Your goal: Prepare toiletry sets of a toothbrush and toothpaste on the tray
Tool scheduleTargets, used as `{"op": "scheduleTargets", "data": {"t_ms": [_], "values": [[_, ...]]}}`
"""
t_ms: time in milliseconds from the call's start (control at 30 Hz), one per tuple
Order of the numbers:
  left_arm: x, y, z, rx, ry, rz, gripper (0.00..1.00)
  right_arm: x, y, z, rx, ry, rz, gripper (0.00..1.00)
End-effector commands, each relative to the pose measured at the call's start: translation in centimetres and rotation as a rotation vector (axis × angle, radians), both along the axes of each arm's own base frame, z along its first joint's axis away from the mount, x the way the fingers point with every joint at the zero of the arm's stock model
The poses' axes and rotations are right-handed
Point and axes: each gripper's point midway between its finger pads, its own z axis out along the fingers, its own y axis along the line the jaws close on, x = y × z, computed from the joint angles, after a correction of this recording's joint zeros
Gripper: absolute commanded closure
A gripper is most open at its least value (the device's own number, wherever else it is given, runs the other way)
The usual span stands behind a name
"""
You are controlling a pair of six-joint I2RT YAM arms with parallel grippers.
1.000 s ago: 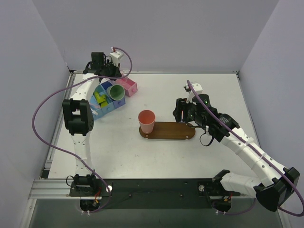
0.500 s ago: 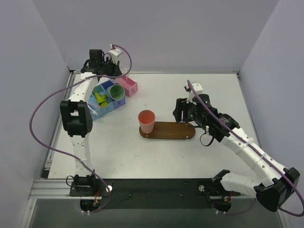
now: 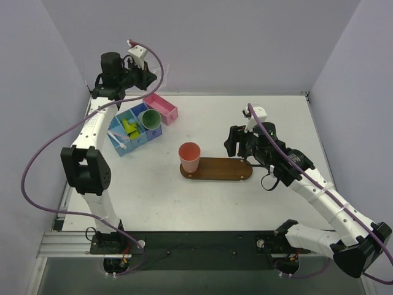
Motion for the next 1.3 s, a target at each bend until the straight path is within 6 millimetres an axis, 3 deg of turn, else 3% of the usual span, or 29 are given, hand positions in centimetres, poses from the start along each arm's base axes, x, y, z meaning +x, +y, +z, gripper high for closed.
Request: {"op": "scheduleTargets", "data": {"t_ms": [0,67,100,133,167,200,233,267,300,333,367,400,433,467,567,767,1267], "values": [[-5.2,-4.0,11.8,-0.186,-0.331,0.032,1.00,1.3,0.3,3.5,0.097,-0.089,-0.042,0.39],[-7.0,-4.7,14.1,-0.283,-0.392,0.094,1.00,1.9,1.0,4.2,0.152,-0.103,-0.047,0.37],[-9.5,-6.4,14.2,-0.321,-0.392,0.079,1.00,2.2,1.1,4.4,0.176,-0.101,-0.053,0.36],[-10.7,-6.9,14.5,-0.376,-0.384,0.090,1.00,2.4,1.6,4.6,0.203,-0.095,-0.043,0.34],[-12.7,-6.8,17.0,-0.439,-0.447,0.111,1.00,2.6,2.5,5.4,0.272,-0.098,-0.028,0.33],[-14.0,-8.5,15.1,-0.470,-0.396,0.093,1.00,3.0,2.6,5.6,0.307,-0.090,-0.031,0.33],[-15.2,-9.0,15.2,-0.491,-0.400,0.092,1.00,3.5,3.2,6.4,0.359,-0.106,-0.023,0.32],[-16.9,-8.5,16.9,-0.537,-0.441,0.121,1.00,3.2,4.1,6.6,0.433,-0.070,0.000,0.31],[-17.8,-8.8,16.5,-0.553,-0.437,0.129,1.00,3.5,4.2,6.8,0.472,-0.057,-0.002,0.30],[-19.3,-10.2,14.6,-0.554,-0.406,0.102,1.00,3.6,4.7,7.3,0.520,-0.058,0.006,0.30],[-20.8,-9.4,15.7,-0.599,-0.447,0.121,1.00,3.5,5.1,6.8,0.563,-0.025,0.006,0.29],[-21.7,-9.7,15.3,-0.616,-0.445,0.115,1.00,3.4,5.4,6.8,0.593,-0.014,0.008,0.29],[-22.6,-10.3,13.5,-0.615,-0.419,0.103,1.00,3.4,5.6,7.3,0.630,-0.025,0.016,0.28],[-23.7,-9.8,14.0,-0.646,-0.431,0.113,1.00,3.3,5.8,7.2,0.654,-0.017,0.015,0.28],[-25.6,-9.8,12.4,-0.670,-0.414,0.109,1.00,3.2,6.3,6.3,0.721,0.026,0.004,0.27],[-26.8,-9.4,10.0,-0.682,-0.388,0.119,1.00,2.4,7.3,5.4,0.707,0.048,0.002,0.29],[-28.2,-10.1,8.9,-0.724,-0.351,0.080,1.00,2.6,11.8,5.7,0.708,0.061,0.052,0.39]]}}
